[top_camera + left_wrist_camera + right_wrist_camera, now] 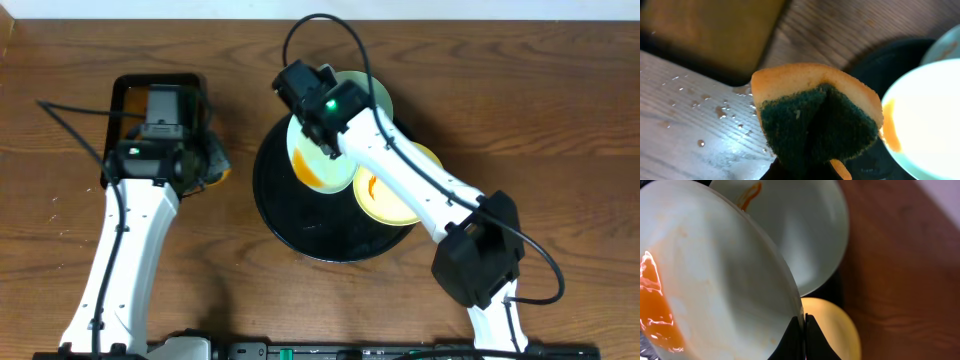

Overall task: Clean dirty plates on tray and stack at the side
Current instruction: 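Lift the scrubbed green plate with the right gripper off the tray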

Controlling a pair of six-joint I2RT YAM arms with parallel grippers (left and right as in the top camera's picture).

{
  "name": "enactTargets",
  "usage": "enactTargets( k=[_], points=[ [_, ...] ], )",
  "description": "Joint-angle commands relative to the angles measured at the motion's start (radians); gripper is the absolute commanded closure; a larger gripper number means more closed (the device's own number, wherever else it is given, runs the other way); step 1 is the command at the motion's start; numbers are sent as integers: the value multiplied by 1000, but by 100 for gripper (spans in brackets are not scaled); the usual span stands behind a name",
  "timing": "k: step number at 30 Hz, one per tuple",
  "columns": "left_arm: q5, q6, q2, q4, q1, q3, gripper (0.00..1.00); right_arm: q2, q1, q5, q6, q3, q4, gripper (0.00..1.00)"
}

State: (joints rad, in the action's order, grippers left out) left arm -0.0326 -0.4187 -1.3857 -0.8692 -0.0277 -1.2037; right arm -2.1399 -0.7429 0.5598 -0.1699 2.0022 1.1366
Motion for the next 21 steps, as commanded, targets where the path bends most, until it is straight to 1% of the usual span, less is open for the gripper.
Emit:
enactTargets(
  k=[1, 3, 7, 10, 16, 21],
  points=[
    [-43, -5, 0, -16, 45, -6, 92, 34, -43, 157, 38, 25, -17, 99],
    [-45, -4, 0, -19, 56, -6, 92, 34, -63, 183, 58, 25, -26, 99],
    [-47, -4, 0, -20, 60, -6, 93, 34, -113, 319, 98, 25, -26, 99],
    [-47, -4, 0, -19, 60, -6, 92, 34, -151, 346, 170, 25, -37, 99],
    [-47, -4, 0, -20, 60, -6, 92, 34, -211, 464, 225, 25, -71, 99],
    [-47, -4, 0, -20, 60, -6, 92, 34, -223, 472, 239, 25, -73, 99]
  ],
)
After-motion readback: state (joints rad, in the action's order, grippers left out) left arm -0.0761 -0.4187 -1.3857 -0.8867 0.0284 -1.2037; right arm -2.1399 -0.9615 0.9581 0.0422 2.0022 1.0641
